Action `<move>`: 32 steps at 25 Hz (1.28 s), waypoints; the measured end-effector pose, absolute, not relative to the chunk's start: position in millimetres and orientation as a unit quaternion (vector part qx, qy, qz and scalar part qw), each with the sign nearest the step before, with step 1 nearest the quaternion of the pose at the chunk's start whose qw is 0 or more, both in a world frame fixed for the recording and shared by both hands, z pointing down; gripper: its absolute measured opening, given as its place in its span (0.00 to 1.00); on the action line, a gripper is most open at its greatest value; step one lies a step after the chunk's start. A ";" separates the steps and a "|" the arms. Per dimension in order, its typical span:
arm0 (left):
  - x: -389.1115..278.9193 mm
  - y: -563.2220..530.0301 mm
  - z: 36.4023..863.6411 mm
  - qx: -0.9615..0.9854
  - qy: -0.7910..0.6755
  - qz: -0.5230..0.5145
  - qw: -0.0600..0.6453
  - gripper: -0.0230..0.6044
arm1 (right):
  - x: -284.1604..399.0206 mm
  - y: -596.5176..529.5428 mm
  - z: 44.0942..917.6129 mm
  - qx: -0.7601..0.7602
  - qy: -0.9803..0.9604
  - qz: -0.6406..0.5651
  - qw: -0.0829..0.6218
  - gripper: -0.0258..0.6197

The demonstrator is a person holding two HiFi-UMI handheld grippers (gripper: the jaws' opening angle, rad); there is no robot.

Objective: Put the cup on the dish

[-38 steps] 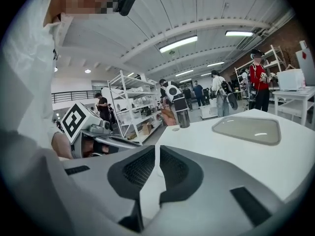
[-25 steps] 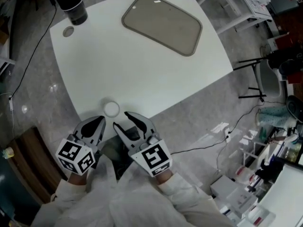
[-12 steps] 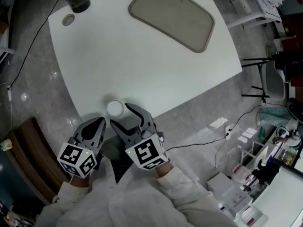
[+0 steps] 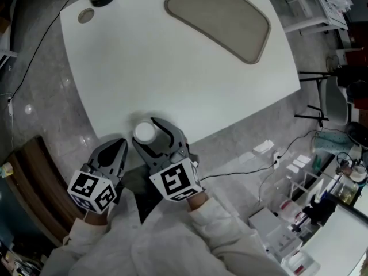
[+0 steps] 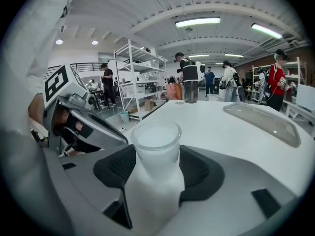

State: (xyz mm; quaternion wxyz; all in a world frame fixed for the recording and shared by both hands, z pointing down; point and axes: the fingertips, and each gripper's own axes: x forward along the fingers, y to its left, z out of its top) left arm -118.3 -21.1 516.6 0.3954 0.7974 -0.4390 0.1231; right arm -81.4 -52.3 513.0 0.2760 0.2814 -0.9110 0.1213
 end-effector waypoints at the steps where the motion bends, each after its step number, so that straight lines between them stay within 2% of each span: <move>1: -119.3 -20.2 516.8 0.798 -0.438 0.123 0.395 0.05 | -82.7 -52.2 514.2 0.282 -0.912 0.119 0.274 0.45; 18: -110.2 -24.7 500.7 0.815 -0.424 0.124 0.374 0.05 | -76.6 -54.7 515.6 0.327 -0.894 0.149 0.268 0.45; 32: -70.3 -34.2 447.7 0.872 -0.371 0.134 0.291 0.05 | -39.1 -53.2 449.9 0.365 -0.891 0.141 0.231 0.45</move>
